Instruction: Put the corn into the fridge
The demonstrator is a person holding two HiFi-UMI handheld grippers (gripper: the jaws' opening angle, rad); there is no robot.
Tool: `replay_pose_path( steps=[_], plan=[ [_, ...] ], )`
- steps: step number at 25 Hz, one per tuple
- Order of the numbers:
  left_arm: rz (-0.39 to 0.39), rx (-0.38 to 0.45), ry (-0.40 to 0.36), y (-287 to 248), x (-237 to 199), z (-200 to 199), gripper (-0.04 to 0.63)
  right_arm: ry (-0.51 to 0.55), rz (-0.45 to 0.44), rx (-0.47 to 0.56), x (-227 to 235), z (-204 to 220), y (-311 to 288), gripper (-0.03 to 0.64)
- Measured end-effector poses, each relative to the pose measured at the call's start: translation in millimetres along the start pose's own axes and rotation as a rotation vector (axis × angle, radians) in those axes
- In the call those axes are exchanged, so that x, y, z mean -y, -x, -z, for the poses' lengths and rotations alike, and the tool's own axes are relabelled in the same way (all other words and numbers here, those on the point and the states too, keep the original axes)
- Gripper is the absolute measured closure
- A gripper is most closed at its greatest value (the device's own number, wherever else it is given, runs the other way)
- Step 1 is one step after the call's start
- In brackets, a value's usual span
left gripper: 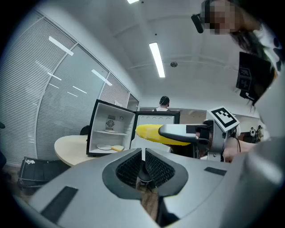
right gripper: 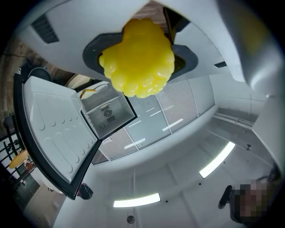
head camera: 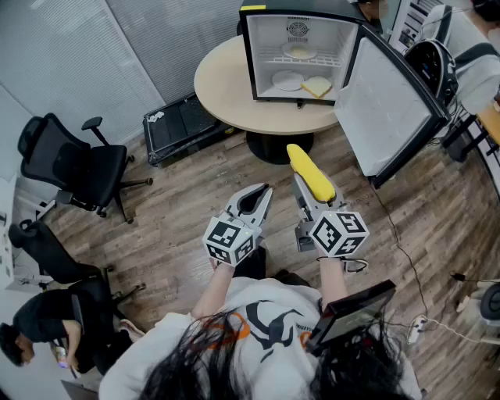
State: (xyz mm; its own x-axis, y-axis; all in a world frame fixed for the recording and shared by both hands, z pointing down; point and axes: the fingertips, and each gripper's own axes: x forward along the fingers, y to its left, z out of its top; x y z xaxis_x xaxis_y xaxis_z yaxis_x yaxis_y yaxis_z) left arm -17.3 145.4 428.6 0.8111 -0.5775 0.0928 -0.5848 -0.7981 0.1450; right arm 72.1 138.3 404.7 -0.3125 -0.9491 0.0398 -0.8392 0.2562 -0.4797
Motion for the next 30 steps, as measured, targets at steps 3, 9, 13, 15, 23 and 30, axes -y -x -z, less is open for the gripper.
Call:
replay_pose_path(
  steps=[3,9,13,15,23,30],
  plan=[
    [0.002,0.0,-0.002,-3,-3,-2,0.577,0.009,0.002,-0.005,2,-1,-3,0.36],
    [-0.002,0.01,0.009,-1,-5,-8,0.577,-0.032,-0.019,0.005,0,-3,-6,0.36],
    [-0.01,0.015,0.017,0,-8,-9,0.577,-0.047,-0.03,-0.002,-1,-1,-8,0.36],
    [-0.012,0.015,0.021,-1,-9,-7,0.577,-0.056,-0.037,-0.006,0,0,-11,0.36],
    [-0.025,0.016,0.05,-18,-32,-7,0.577,-0.025,-0.042,-0.028,9,-2,-35,0.36],
    [-0.006,0.012,0.063,-64,-74,-10,0.577,-0.024,-0.027,-0.038,35,-9,-79,0.36]
  ],
)
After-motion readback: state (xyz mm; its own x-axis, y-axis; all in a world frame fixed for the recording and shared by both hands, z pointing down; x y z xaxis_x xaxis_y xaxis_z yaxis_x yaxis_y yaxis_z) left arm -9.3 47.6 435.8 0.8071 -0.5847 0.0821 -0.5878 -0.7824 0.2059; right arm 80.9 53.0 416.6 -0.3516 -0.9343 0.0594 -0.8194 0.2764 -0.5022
